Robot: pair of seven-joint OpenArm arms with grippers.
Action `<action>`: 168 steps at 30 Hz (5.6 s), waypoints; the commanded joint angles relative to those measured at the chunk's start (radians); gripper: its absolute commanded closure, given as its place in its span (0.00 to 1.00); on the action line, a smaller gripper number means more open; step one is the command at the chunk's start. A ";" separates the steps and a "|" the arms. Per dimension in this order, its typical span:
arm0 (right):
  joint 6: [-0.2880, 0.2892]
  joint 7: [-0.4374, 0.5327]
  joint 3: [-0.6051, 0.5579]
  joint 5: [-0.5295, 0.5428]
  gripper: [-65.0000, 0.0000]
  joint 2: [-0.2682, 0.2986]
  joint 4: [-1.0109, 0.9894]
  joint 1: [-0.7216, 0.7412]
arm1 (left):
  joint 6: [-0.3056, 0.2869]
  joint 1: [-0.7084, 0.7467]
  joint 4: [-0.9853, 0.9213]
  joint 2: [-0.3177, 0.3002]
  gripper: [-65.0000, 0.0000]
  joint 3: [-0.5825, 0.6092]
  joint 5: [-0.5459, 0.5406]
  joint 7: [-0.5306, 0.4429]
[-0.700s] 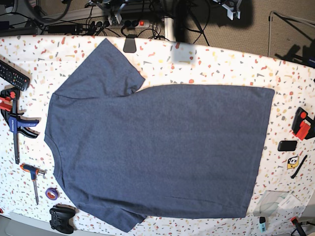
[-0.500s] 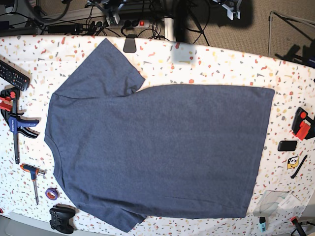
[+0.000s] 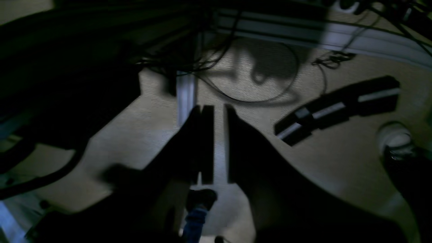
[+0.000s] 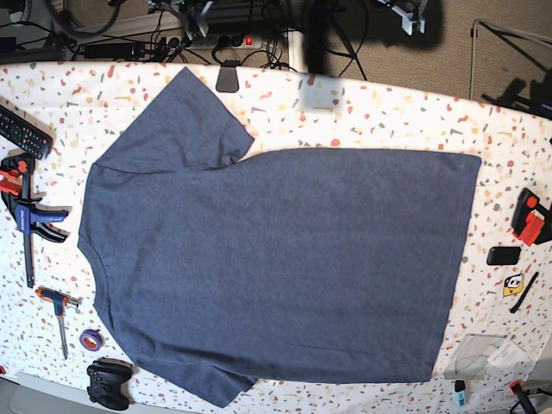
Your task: Fold the T-shirt properly
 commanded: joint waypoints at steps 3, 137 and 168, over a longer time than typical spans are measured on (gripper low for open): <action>0.057 0.064 0.000 0.004 0.90 0.031 0.016 -0.029 | -0.006 0.059 0.068 -0.003 0.70 0.001 -0.007 -0.002; 0.243 -0.352 0.478 0.100 0.53 0.311 1.783 -0.752 | -0.279 -0.114 0.926 -0.457 1.00 0.612 0.286 0.254; 0.148 -0.277 -0.084 -0.393 0.42 0.439 1.308 -0.225 | -0.279 -0.113 0.926 -0.455 1.00 0.612 0.226 0.256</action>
